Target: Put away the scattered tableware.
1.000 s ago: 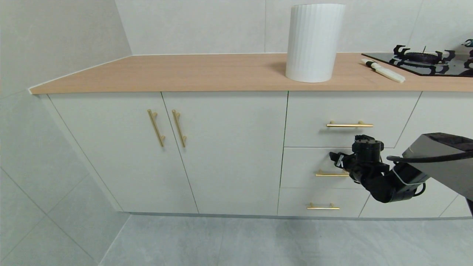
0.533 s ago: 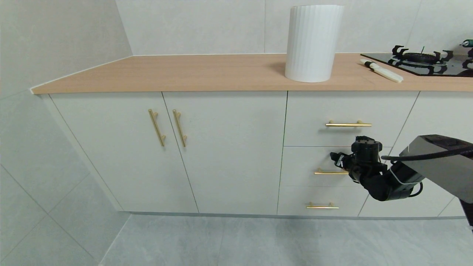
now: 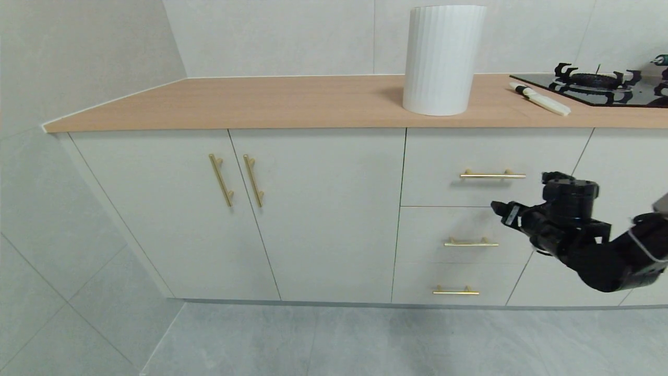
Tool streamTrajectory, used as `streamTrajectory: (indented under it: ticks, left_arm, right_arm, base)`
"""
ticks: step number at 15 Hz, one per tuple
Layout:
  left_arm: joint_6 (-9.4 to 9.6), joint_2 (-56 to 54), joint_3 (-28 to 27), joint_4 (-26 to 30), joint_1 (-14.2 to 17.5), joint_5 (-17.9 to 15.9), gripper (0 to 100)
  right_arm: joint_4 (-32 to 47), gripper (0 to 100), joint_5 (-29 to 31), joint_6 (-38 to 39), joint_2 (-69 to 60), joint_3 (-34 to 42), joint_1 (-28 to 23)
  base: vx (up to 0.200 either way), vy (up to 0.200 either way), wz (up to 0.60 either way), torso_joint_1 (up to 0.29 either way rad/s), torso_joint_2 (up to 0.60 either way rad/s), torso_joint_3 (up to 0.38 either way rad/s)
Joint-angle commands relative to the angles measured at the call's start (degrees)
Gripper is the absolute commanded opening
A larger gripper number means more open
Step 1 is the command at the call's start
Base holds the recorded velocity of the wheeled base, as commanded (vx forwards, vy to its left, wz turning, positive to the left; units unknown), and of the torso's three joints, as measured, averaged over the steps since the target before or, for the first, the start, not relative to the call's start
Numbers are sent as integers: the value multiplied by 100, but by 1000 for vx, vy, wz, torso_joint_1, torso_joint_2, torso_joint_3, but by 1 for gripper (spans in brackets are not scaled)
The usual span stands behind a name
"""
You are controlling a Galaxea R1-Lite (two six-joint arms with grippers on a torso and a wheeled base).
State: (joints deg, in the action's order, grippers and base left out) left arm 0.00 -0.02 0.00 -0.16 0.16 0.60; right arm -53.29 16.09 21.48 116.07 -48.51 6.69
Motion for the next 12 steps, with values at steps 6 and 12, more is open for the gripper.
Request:
streamTrajectory:
  ticks: [6, 12]
  left_arm:
    - [0, 2, 0, -2, 2, 2, 100]
    - [0, 2, 0, -2, 2, 2, 100]
  right_arm:
    - [486, 100, 43, -1120, -5656, 3225, 7]
    - [4740, 100, 280, -1805, -9620, 2706, -10]
  base:
    - [0, 0, 0, 0, 0, 0]
    - [0, 0, 0, 0, 0, 0]
